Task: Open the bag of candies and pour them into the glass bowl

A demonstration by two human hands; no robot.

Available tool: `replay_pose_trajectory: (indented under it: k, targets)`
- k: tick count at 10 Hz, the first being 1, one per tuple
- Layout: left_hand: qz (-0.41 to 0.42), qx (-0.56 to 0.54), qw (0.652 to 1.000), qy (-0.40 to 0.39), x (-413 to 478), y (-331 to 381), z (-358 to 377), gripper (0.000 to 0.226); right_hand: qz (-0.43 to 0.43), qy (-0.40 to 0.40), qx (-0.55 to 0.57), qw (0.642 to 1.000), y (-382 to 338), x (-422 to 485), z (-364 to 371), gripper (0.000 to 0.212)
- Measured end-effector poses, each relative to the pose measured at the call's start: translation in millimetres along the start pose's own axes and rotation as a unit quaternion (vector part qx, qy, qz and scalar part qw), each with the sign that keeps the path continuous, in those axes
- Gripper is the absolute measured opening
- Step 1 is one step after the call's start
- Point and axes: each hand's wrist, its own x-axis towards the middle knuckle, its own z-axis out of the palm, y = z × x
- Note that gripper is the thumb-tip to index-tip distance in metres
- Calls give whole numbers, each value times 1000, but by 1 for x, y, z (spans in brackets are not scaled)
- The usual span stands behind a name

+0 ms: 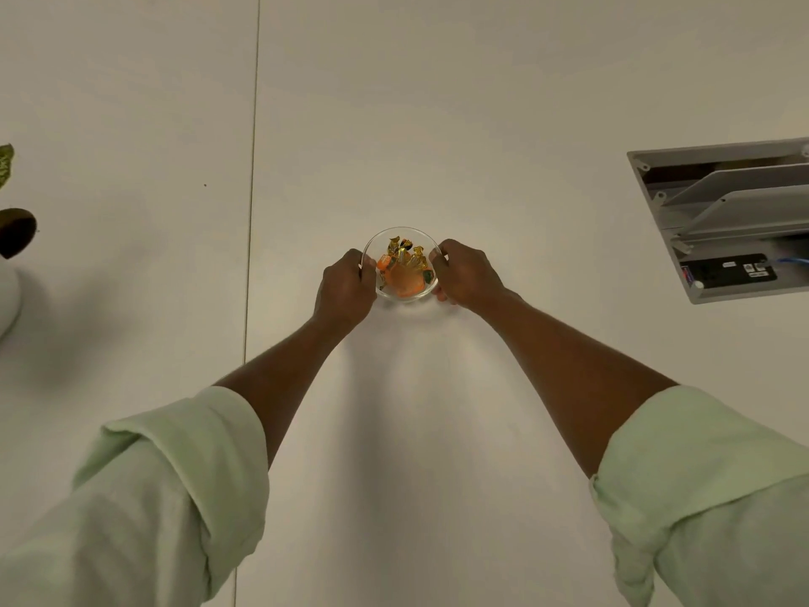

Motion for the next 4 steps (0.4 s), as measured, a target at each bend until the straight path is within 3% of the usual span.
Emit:
replay_pose_trajectory:
  k: [2,4]
  targets:
    - [-26,0,1000,-3,-2,-1,-3,47,25,-24,-17,999,2,-8,-6,49]
    - [-20,54,997,59,-37,0,-16,55,13,11,-82,997,14,-49,-16,57]
